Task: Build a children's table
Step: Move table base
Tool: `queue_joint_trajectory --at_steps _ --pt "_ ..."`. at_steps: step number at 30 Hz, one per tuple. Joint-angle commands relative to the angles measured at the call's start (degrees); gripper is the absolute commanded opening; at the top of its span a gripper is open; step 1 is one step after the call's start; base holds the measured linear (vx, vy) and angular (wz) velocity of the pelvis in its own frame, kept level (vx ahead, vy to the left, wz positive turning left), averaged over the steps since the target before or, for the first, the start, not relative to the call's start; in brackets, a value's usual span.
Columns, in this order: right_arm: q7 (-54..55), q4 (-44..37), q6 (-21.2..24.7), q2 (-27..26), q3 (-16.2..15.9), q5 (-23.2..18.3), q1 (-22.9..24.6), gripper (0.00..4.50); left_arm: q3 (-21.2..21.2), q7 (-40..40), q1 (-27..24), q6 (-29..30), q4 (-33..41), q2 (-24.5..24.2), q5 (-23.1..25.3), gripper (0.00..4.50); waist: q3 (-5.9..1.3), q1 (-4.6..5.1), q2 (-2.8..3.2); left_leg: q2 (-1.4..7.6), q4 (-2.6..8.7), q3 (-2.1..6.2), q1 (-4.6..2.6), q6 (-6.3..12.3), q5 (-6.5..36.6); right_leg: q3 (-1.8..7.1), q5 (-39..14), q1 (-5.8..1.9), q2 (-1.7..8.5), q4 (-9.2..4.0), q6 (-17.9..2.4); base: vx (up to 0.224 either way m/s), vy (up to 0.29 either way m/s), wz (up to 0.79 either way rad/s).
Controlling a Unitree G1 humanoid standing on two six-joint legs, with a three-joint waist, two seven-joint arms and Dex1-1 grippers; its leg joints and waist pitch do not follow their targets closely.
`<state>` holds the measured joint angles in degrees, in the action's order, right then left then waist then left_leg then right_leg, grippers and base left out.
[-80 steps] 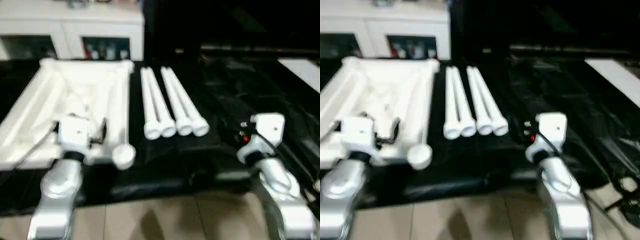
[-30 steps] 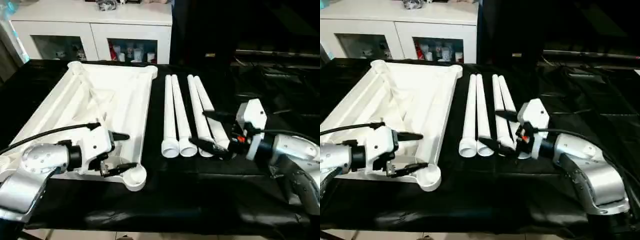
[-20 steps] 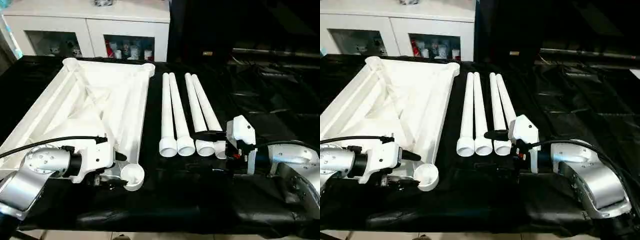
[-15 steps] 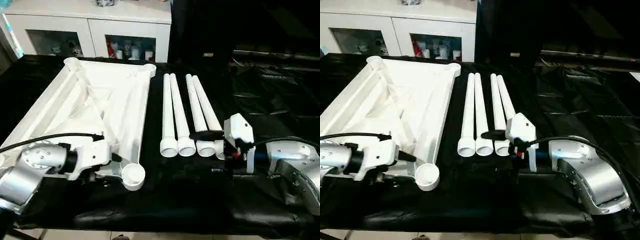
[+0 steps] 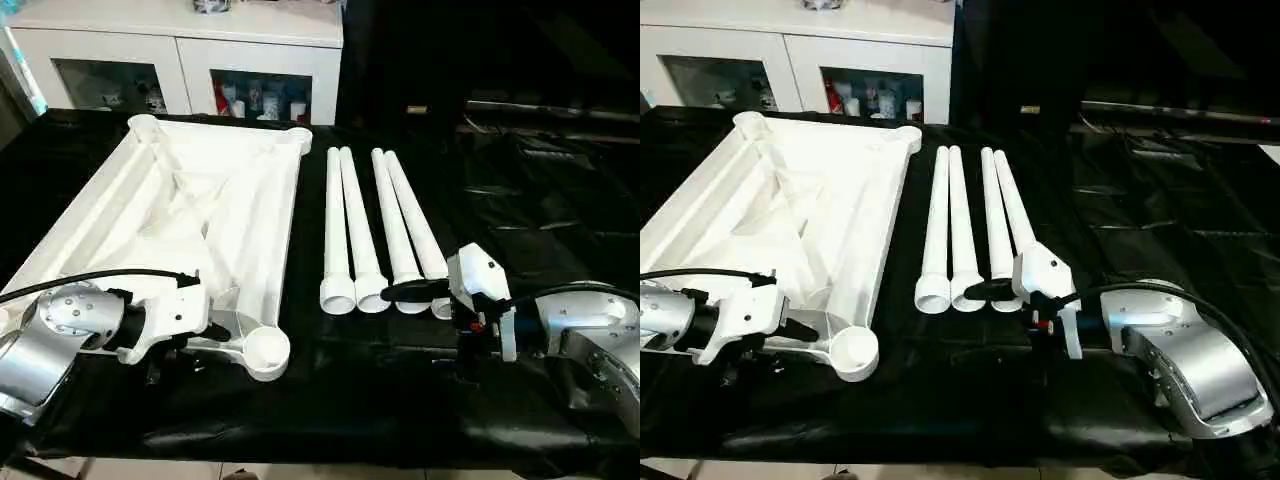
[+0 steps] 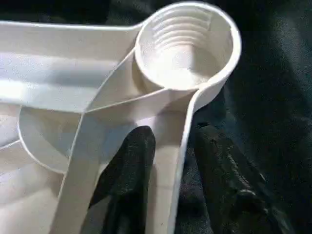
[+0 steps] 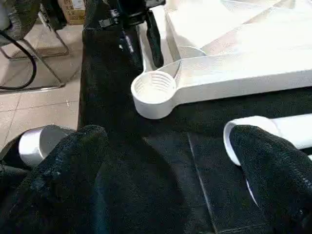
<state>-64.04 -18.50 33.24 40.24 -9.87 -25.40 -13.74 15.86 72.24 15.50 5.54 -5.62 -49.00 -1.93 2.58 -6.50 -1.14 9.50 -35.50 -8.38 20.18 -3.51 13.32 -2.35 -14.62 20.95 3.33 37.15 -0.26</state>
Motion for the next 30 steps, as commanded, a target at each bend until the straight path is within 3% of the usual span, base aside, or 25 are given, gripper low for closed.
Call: queue_joint_trajectory --at_steps 1,10,13,14,21,27,30 --pt "0.0 -1.7 0.3 0.4 -0.8 -0.4 -0.5 4.50 1.5 -0.3 1.0 -2.2 -1.8 0.1 2.7 1.32 -2.84 -0.11 0.55 3.61 4.81 0.90 -0.40 2.40 2.3 2.90 5.3 -1.98 5.10 -3.62 -14.1 0.000 0.000 0.00" --pt "0.6 -1.8 0.1 -0.3 -1.3 0.2 -0.7 4.50 2.0 -3.0 1.6 -3.8 -4.9 0.6 5.5 0.44 -2.78 -0.20 0.50 3.74 4.91 0.85 -0.44 1.75 3.5 2.93 4.9 -1.97 5.28 -3.65 -14.5 0.000 0.000 0.00" --pt "0.9 -1.7 0.0 -0.5 -1.5 0.4 -0.8 4.50 2.2 -5.3 2.3 -4.3 -6.8 1.0 7.4 0.25 -2.76 -0.16 0.51 3.76 5.02 0.85 -0.40 1.27 4.2 2.89 3.7 -2.00 5.29 -3.74 -14.1 0.000 0.000 0.00" --pt "1.6 -1.5 -0.1 -1.1 -1.8 0.6 -1.1 4.50 2.2 -8.6 2.7 -5.1 -7.7 1.3 10.0 0.20 -2.72 -0.07 0.46 3.80 5.12 0.97 -0.28 1.17 4.2 2.88 3.4 -2.13 5.28 -3.76 -13.9 0.000 0.000 0.00" --pt "2.7 -1.3 -0.4 -2.3 -2.3 0.9 -1.3 4.50 2.0 -14.8 2.4 -6.0 -6.6 1.6 14.8 0.07 -2.68 0.71 0.40 3.77 5.22 0.93 -0.14 0.55 5.4 2.85 0.1 -2.21 5.38 -4.08 -12.8 0.000 0.000 0.00" --pt "3.0 -1.1 -0.7 -2.6 -2.4 1.2 -1.2 4.50 1.5 -17.2 0.9 -4.1 -4.4 2.1 16.1 0.06 -2.84 0.69 0.47 3.76 4.96 0.73 -0.31 1.32 3.1 2.85 4.2 -2.01 5.15 -3.75 -13.9 0.000 0.000 0.00" --pt "3.1 -0.9 -1.0 -2.6 -2.5 1.4 -1.3 4.50 1.2 -19.1 0.2 -3.2 -4.3 2.4 16.4 0.06 -2.73 0.66 0.31 3.76 5.03 0.72 -0.26 1.46 3.8 2.83 3.2 -2.02 5.22 -3.85 -13.9 0.000 0.000 0.00"
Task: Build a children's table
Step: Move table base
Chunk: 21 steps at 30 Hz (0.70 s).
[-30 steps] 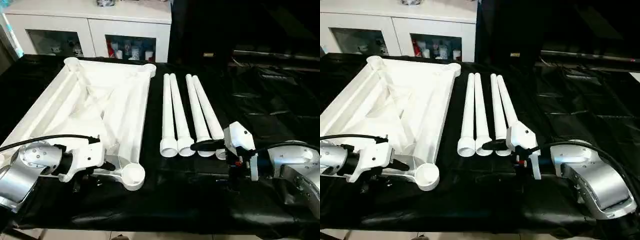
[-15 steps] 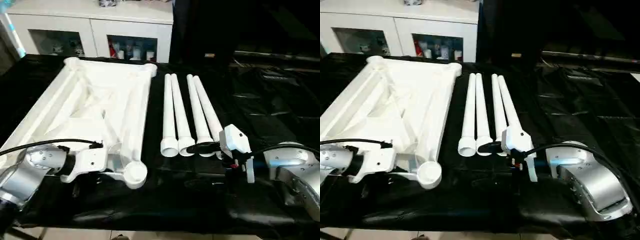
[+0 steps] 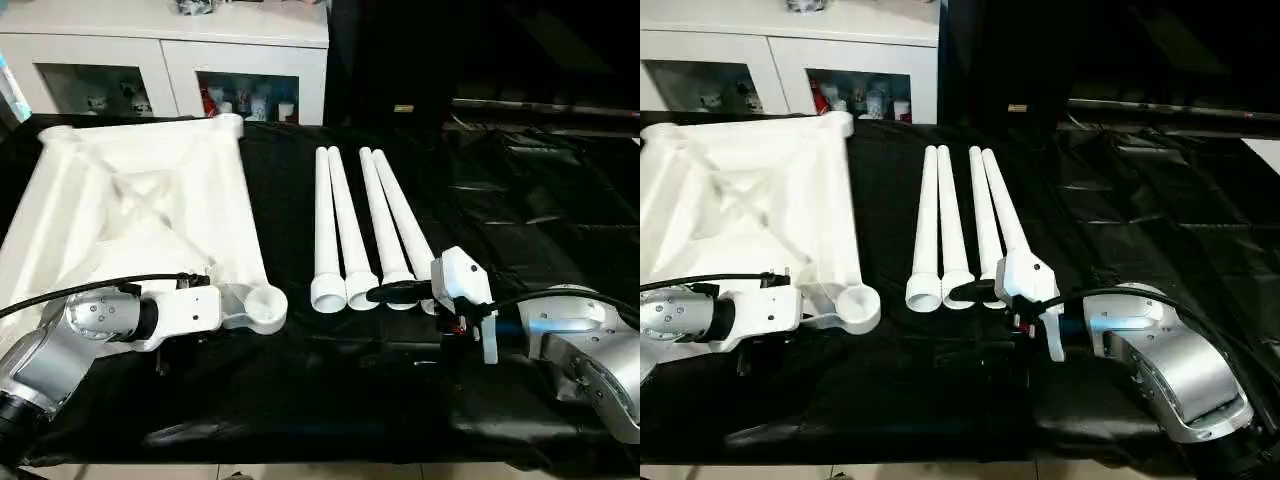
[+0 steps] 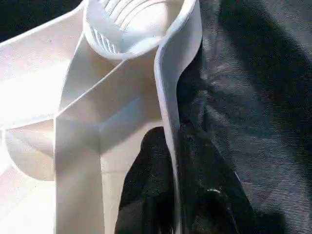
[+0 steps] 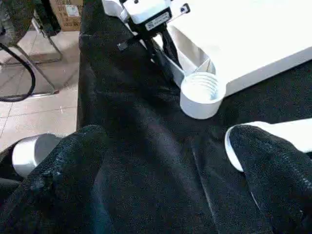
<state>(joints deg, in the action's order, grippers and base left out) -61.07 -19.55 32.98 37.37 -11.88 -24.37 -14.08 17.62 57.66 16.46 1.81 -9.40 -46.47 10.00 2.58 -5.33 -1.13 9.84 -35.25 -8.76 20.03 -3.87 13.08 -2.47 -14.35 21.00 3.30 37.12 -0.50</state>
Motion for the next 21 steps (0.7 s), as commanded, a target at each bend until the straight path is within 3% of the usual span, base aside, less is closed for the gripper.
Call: queue_joint_trajectory --at_steps 1,10,14,15,19,21 --pt "0.1 0.3 -0.8 0.2 -0.5 0.5 -1.0 4.50 -0.4 -5.3 -0.8 0.0 -1.0 0.0 4.6 0.06 -2.65 -0.48 0.23 3.43 4.85 1.07 -0.10 1.75 4.7 2.98 1.7 -2.03 5.24 -3.95 -13.5 0.000 0.000 0.00" --pt "0.4 0.9 -1.2 -0.4 -0.6 0.9 -1.8 4.50 -0.4 -6.3 0.3 -4.0 -4.7 0.7 3.9 0.07 -2.75 -0.61 0.25 3.42 4.81 1.06 -0.17 1.80 4.2 3.03 1.5 -1.93 5.27 -3.91 -13.0 0.000 0.000 0.00" --pt "1.0 0.6 -2.0 -1.7 0.8 -0.1 -1.9 4.50 -2.7 -4.1 -0.8 -3.2 -3.9 1.1 -0.7 0.07 -2.97 -0.66 0.23 3.33 4.67 1.03 -0.04 1.88 2.6 2.97 4.7 -1.97 5.19 -3.52 -13.5 0.000 0.000 0.00" --pt "2.2 0.6 -1.7 -2.7 2.0 -0.8 -2.2 4.50 -3.4 -2.8 -1.1 -2.1 -3.3 0.6 -2.0 0.76 -3.06 -0.65 0.20 3.27 4.53 0.97 -0.11 2.23 1.8 2.99 6.3 -1.95 5.16 -3.39 -13.7 0.000 0.000 0.00" --pt "4.5 1.1 0.3 -3.6 3.1 -1.6 -3.2 4.50 -4.6 0.6 -2.3 0.0 -1.5 -1.2 -4.7 0.92 -3.12 -0.42 0.21 3.25 4.47 0.95 -0.11 2.71 0.4 2.90 8.2 -1.92 5.00 -3.23 -14.0 0.000 0.000 0.00" --pt "5.7 1.6 1.1 -4.5 3.7 -2.0 -3.8 4.50 -5.7 1.4 -2.9 1.2 0.1 -2.4 -5.7 1.21 -2.89 -0.43 0.33 3.24 4.65 0.91 -0.15 2.53 1.8 2.91 6.0 -1.75 5.06 -3.44 -13.9 0.000 0.000 0.00"
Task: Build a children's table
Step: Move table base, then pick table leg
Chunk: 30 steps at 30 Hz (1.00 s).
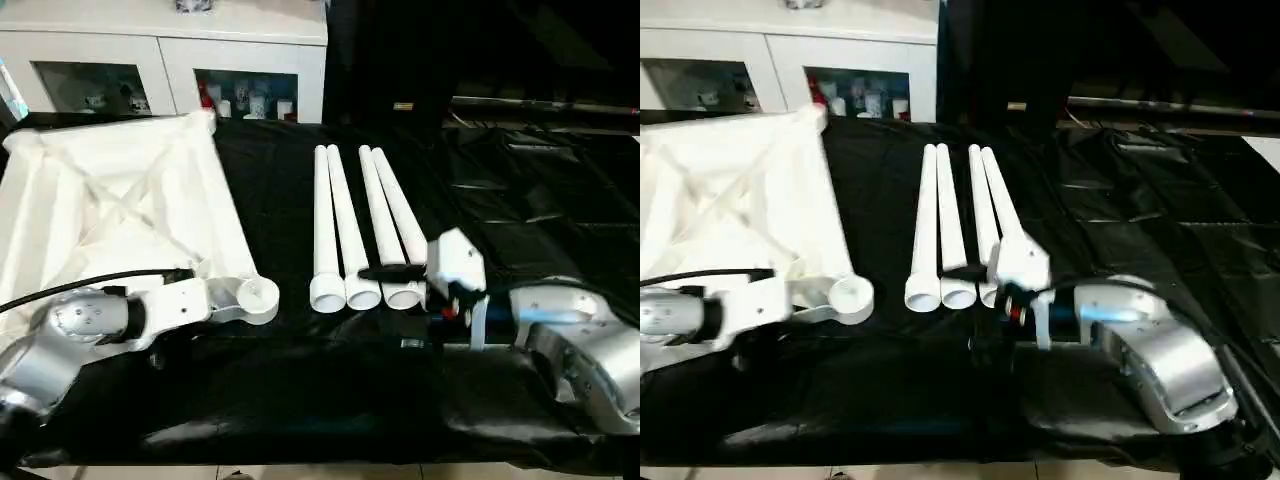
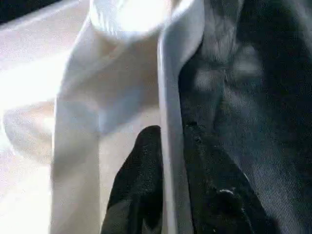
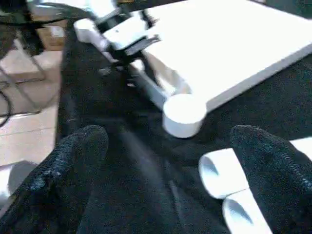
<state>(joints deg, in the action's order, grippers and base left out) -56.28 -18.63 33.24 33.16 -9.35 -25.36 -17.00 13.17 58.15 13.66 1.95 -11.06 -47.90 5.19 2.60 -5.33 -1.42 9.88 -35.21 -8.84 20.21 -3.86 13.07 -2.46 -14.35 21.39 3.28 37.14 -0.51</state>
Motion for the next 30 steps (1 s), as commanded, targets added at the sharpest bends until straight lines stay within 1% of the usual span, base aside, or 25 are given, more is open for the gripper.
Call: queue_joint_trajectory --at_steps 1,2,3,4,7,8,9,11,12,13,14,15,16,17,19,20,21,22,23,24,26,27,28,29,30 --pt "0.9 0.6 0.9 -0.3 1.1 -1.0 -0.9 4.50 -1.2 0.9 -0.1 1.0 1.8 -0.9 -0.9 1.21 -2.85 -0.40 0.62 3.26 4.69 0.97 -0.51 2.11 2.8 2.86 4.7 -1.98 5.01 -3.54 -13.9 0.000 0.000 0.00" --pt "2.0 1.0 1.5 -0.8 1.4 -0.9 -1.3 4.50 -1.9 0.9 -0.4 1.3 2.2 -1.7 -1.2 1.29 -2.77 -0.38 0.60 3.26 4.72 0.93 -0.50 1.91 3.3 2.88 4.1 -1.94 4.99 -3.59 -14.0 0.000 0.000 0.00" --pt "3.2 1.3 2.0 -1.4 1.5 -0.3 -1.7 4.50 -2.7 1.0 -0.6 2.1 2.7 -2.4 -1.7 1.38 -2.76 -0.45 0.35 3.34 4.84 0.94 -0.48 1.53 3.6 2.88 3.4 -2.05 5.04 -3.64 -13.8 0.000 0.000 0.00" --pt "3.6 1.4 2.1 -1.5 1.5 -0.1 -1.9 4.50 -2.9 1.2 -0.6 2.5 2.9 -2.6 -1.9 1.49 -2.79 -0.55 0.49 3.31 4.80 0.95 -0.54 1.33 3.5 2.89 3.6 -2.01 5.04 -3.54 -13.8 0.000 0.000 0.00" --pt "5.8 2.7 3.3 -2.7 1.6 0.4 -3.2 4.50 -5.0 1.1 -0.6 3.5 3.6 -3.7 -2.7 1.66 -2.77 -0.90 0.30 3.22 4.84 0.83 -0.67 0.70 3.2 2.91 3.6 -1.88 4.97 -3.53 -13.3 0.000 0.000 0.00" --pt "7.1 3.3 3.9 -3.2 1.5 0.8 -3.9 4.50 -6.0 1.0 -0.6 3.9 3.8 -3.9 -3.4 1.72 -2.74 -0.91 0.20 3.17 4.87 0.82 -0.58 0.65 3.0 2.91 3.7 -1.94 4.95 -3.53 -13.3 0.000 0.000 0.00" --pt "9.3 4.5 5.5 -4.1 1.7 1.4 -5.1 4.50 -7.4 1.4 -0.6 5.4 4.8 -3.9 -5.1 1.82 -2.77 -0.95 0.29 3.16 4.91 0.83 -0.70 0.22 2.8 2.88 3.5 -1.81 4.96 -3.41 -13.3 0.000 0.000 0.00" --pt "15.3 9.1 9.0 -7.1 2.5 3.3 -8.8 4.50 -10.5 1.4 -0.1 8.4 7.1 -3.2 -8.9 2.01 -2.78 -0.88 0.27 2.97 4.96 0.78 -0.74 -0.82 2.5 2.82 3.2 -1.66 4.87 -3.31 -13.8 0.000 0.000 0.00" --pt "19.0 12.4 11.2 -9.5 3.6 3.7 -11.0 4.50 -12.1 1.0 0.5 10.0 8.2 -2.6 -10.9 2.04 -2.73 -0.71 0.25 2.76 4.91 0.65 -0.77 -1.76 3.2 2.87 2.3 -1.50 4.81 -3.30 -14.3 0.000 0.000 0.00" --pt "21.8 15.2 13.2 -11.6 4.7 3.7 -13.0 4.50 -13.1 0.4 1.1 11.0 8.9 -2.0 -12.2 2.07 -2.69 -0.69 0.43 2.63 5.02 0.70 -0.76 -3.13 4.3 2.81 0.5 -1.53 4.85 -3.45 -14.7 0.000 0.000 0.00" --pt "25.7 19.2 14.4 -14.2 5.7 4.2 -15.4 4.50 -13.8 -0.7 1.9 11.5 9.8 -1.0 -13.1 2.14 -2.75 -0.72 0.36 2.70 4.96 0.67 -0.82 -3.55 4.4 2.82 0.8 -1.59 4.80 -3.41 -14.5 0.000 0.000 0.00" --pt "29.1 23.1 15.8 -16.5 6.6 4.7 -17.7 4.50 -13.9 -1.4 2.3 11.9 10.7 0.0 -13.7 2.26 -2.68 -0.76 0.03 2.70 5.00 0.53 -0.82 -3.83 4.1 2.90 1.9 -1.52 4.74 -3.31 -14.3 0.000 0.000 0.00" --pt "30.8 25.0 16.5 -17.6 7.1 4.9 -18.8 4.50 -13.8 -1.7 2.3 12.1 11.1 0.5 -13.9 2.37 -2.71 -0.75 0.14 2.64 5.10 0.54 -0.82 -4.34 4.3 2.87 1.6 -1.62 4.72 -3.33 -14.0 0.000 0.000 0.00" --pt "32.0 26.8 16.8 -18.3 7.2 5.4 -19.8 4.50 -13.7 -2.0 2.3 12.4 11.7 1.1 -14.1 2.43 -2.81 -0.86 -0.15 2.66 4.99 0.43 -0.76 -4.29 3.1 2.91 3.5 -1.78 4.64 -3.22 -13.5 0.000 0.000 0.00" --pt "33.0 29.3 16.4 -19.2 6.8 6.1 -21.4 4.50 -13.3 -2.6 2.3 12.7 12.5 2.1 -14.3 2.43 -3.06 -0.98 -0.19 2.55 4.90 0.38 -0.54 -3.93 0.7 2.91 6.6 -2.07 4.56 -2.92 -12.7 0.000 0.000 0.00" --pt "33.7 33.4 15.6 -21.1 6.6 5.9 -23.9 4.50 -12.4 -3.2 1.9 13.9 14.3 3.6 -14.6 2.43 -3.21 -0.92 -0.17 2.57 4.81 0.39 -0.51 -3.92 -0.1 2.89 8.0 -2.12 4.60 -2.74 -12.8 0.000 0.000 0.00" --pt "34.1 36.9 15.4 -22.8 6.7 5.8 -26.0 4.50 -11.6 -3.5 1.5 14.8 15.7 4.3 -14.7 2.43 -3.37 -0.69 -0.33 2.52 4.67 0.36 -0.33 -3.56 -1.7 2.87 10.3 -2.19 4.61 -2.49 -13.3 0.000 0.000 0.00" --pt "34.4 38.6 15.4 -23.6 6.7 6.0 -27.0 4.50 -11.3 -3.6 1.3 15.2 16.2 4.6 -14.6 2.43 -3.37 -0.65 -0.59 2.52 4.67 0.33 -0.25 -3.33 -2.3 2.87 10.8 -2.26 4.60 -2.58 -13.5 0.000 0.000 0.00" --pt "34.9 42.2 15.2 -25.1 6.5 6.8 -29.1 4.50 -10.7 -3.9 0.9 16.1 17.2 5.1 -14.6 2.43 -3.41 -0.52 -0.74 2.47 4.57 0.27 -0.06 -2.58 -3.5 2.85 12.4 -2.39 4.51 -2.38 -13.7 0.000 0.000 0.00" --pt "35.0 43.8 14.9 -25.6 6.3 7.1 -29.9 4.50 -10.5 -4.0 0.7 16.4 17.6 5.3 -14.6 2.43 -3.39 -0.34 -0.65 2.42 4.54 0.24 -0.03 -2.40 -3.9 2.85 12.9 -2.38 4.46 -2.32 -13.7 0.000 0.000 0.00" --pt "35.5 47.9 14.2 -27.4 6.0 7.6 -32.2 4.50 -10.0 -4.2 0.4 16.9 18.2 5.8 -14.9 2.43 -3.31 -0.03 -0.76 2.32 4.59 0.20 -0.05 -1.93 -4.5 2.82 13.6 -2.39 4.34 -2.44 -13.6 0.000 0.000 0.00" --pt "35.5 47.9 14.2 -27.4 6.0 7.6 -32.2 4.50 -10.0 -4.2 0.4 16.9 18.2 5.8 -14.9 2.43 -3.31 0.03 -0.69 2.36 4.58 0.15 -0.14 -2.02 -4.3 2.81 13.7 -2.34 4.35 -2.44 -13.6 0.000 0.000 0.00" --pt "35.3 49.3 13.9 -28.0 5.9 7.6 -33.0 4.50 -9.8 -4.3 0.3 17.0 18.4 5.8 -14.8 2.43 -3.28 0.10 -0.75 2.39 4.67 0.18 -0.20 -2.16 -4.1 2.74 13.8 -2.45 4.22 -2.49 -13.2 0.000 0.000 0.00" --pt "35.1 51.8 13.6 -29.0 5.7 7.6 -34.4 4.50 -9.6 -4.3 0.3 17.5 18.8 5.9 -14.8 2.43 -3.36 0.16 -1.06 2.49 4.63 0.17 -0.22 -2.20 -4.4 2.73 14.4 -2.51 4.28 -2.37 -13.1 0.000 0.000 0.00" --pt "35.0 52.2 13.5 -29.1 5.7 7.6 -34.7 4.50 -9.6 -4.3 0.4 17.5 18.8 5.9 -14.8 2.43 -3.34 0.20 -0.95 2.45 4.66 0.17 -0.22 -2.26 -4.3 2.69 14.1 -2.47 4.27 -2.41 -13.3 0.000 0.000 0.00"
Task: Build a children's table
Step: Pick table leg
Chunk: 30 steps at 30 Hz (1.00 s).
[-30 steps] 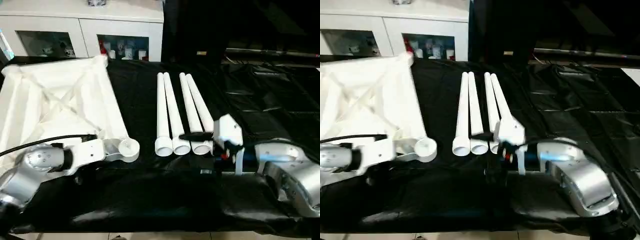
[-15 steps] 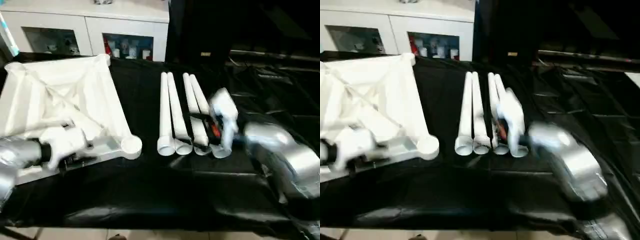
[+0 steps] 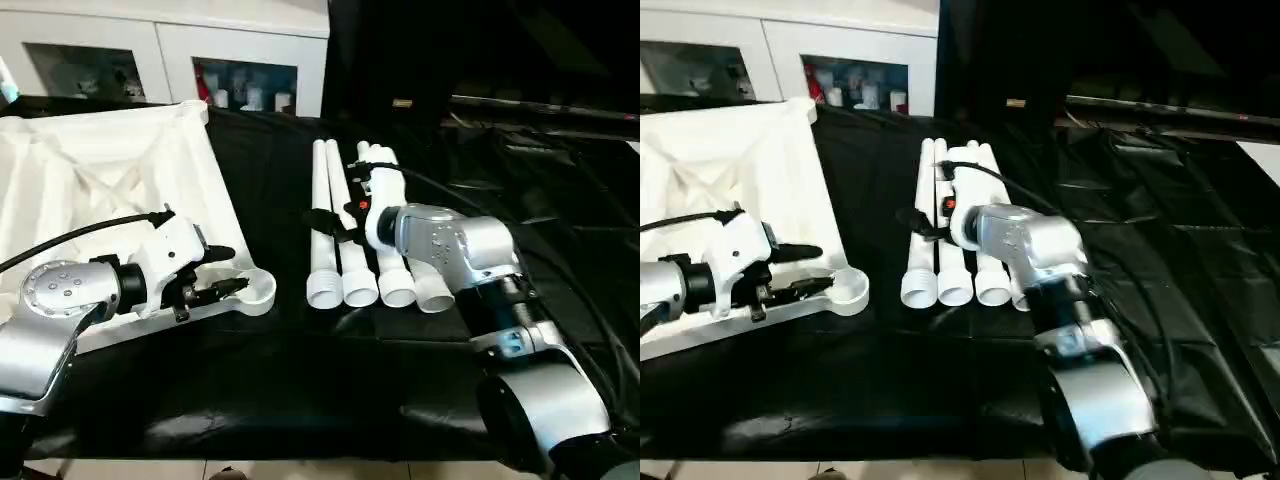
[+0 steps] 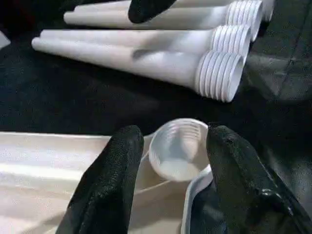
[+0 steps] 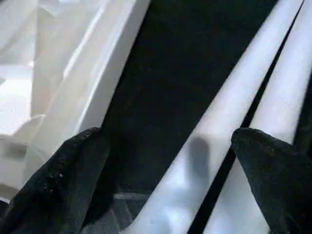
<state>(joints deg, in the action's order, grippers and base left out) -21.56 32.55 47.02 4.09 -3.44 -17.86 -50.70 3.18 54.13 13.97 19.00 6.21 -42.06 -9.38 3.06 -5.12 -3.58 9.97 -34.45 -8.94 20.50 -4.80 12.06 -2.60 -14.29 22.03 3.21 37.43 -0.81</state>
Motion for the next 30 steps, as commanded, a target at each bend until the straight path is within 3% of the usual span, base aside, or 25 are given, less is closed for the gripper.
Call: queue_joint_trajectory --at_steps 1,5,14,17,27,30 --pt "0.6 4.3 -1.1 -0.9 -0.9 1.1 -2.8 4.50 0.5 -0.2 0.1 0.9 1.9 0.1 0.0 2.43 -3.65 0.02 1.18 2.48 3.99 0.25 -0.52 -1.49 -2.6 2.84 13.2 -3.03 4.44 -2.79 -13.0 0.000 0.000 0.00" --pt "0.9 12.8 -3.6 -3.0 -1.0 3.2 -6.8 4.50 0.5 -0.4 -0.4 2.1 2.7 -0.5 0.1 2.43 -3.50 0.21 1.57 2.63 4.11 0.32 -0.61 -2.79 -0.5 2.84 10.7 -2.79 4.60 -2.80 -13.1 0.000 0.000 0.00" --pt "2.0 23.3 -8.3 -5.9 -1.8 6.0 -9.7 4.50 -0.1 0.4 -1.7 3.6 3.8 -2.3 0.0 2.43 -2.71 0.15 1.87 2.64 4.38 0.38 -0.48 -3.18 0.9 2.87 10.9 -2.59 4.53 -2.94 -12.8 0.000 0.000 0.00" --pt "3.4 25.6 -10.4 -6.4 -1.1 6.6 -10.4 4.50 -0.5 0.8 -2.5 4.2 4.6 -3.0 -0.3 2.43 -2.23 0.25 2.08 2.76 4.62 0.41 -0.61 -3.66 3.8 2.96 7.2 -2.35 4.62 -3.22 -12.8 0.000 0.000 0.00" --pt "3.4 28.8 -13.1 -6.9 0.7 7.1 -12.1 4.50 -1.8 1.7 -4.4 6.1 7.1 -5.3 -1.4 2.43 -0.76 0.43 2.06 2.78 4.88 0.44 -0.40 -2.60 3.7 3.06 7.2 -2.03 4.54 -3.30 -13.0 0.000 0.000 0.00" --pt "2.1 27.3 -12.6 -6.9 2.0 5.7 -13.0 4.50 -2.5 1.9 -4.8 6.4 7.5 -5.9 -1.8 2.43 -0.79 0.40 2.18 2.84 4.86 0.52 -0.44 -2.43 3.2 3.06 7.6 -2.13 4.59 -3.18 -13.2 0.000 0.000 0.00"
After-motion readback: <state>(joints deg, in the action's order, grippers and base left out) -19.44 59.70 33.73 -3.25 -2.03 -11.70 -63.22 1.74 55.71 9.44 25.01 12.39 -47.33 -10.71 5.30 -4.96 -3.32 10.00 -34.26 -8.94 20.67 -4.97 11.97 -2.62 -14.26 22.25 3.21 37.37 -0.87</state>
